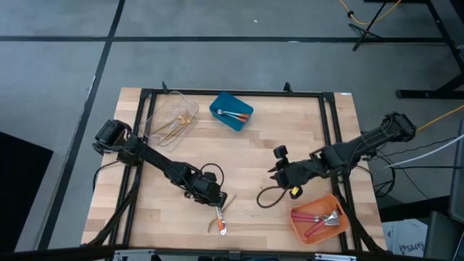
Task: Sort silverware by color (type)
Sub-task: Put the orange fork into the blue bin
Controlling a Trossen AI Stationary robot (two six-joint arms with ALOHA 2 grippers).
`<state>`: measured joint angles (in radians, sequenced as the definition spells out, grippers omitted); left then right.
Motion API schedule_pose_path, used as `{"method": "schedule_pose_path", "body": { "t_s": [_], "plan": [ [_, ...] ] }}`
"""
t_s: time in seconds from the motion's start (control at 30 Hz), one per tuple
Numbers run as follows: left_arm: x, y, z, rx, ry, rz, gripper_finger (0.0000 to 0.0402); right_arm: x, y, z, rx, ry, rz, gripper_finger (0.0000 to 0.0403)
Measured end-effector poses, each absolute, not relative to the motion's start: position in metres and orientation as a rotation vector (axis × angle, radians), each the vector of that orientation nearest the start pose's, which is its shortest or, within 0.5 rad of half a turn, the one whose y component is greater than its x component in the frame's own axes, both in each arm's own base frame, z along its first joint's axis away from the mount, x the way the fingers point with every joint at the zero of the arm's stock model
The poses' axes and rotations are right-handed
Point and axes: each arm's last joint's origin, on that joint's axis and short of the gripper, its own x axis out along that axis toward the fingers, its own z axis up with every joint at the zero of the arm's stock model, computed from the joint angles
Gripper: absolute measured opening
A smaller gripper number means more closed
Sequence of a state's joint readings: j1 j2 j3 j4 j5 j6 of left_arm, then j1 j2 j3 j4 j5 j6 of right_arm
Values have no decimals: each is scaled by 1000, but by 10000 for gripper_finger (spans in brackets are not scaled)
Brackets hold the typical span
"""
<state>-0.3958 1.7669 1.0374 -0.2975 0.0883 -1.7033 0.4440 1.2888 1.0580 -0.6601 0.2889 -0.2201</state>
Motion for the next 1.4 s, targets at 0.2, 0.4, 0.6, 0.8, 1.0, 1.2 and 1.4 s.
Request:
{"method": "schedule_pose_path", "body": {
  "t_s": [0.2,0.4,0.6,0.8,1.0,1.2,1.4],
  "plan": [
    [318,-136,147,-1347,1129,570,124,243,98,287,-534,790,269,89],
    [318,-135,145,-1339,1127,586,124,243,98,287,-558,788,281,89],
    [318,-135,144,-1338,1113,602,124,242,98,287,-558,787,282,89],
    [320,-136,135,-1355,1139,622,124,243,98,287,-558,785,282,89],
    [322,-137,133,-1359,1137,616,124,243,99,287,-557,781,282,89],
    [320,-134,132,-1358,1171,637,124,244,99,288,-554,770,280,89],
    [317,-133,131,-1354,1229,651,124,245,99,289,-550,757,279,89]
  ]
}}
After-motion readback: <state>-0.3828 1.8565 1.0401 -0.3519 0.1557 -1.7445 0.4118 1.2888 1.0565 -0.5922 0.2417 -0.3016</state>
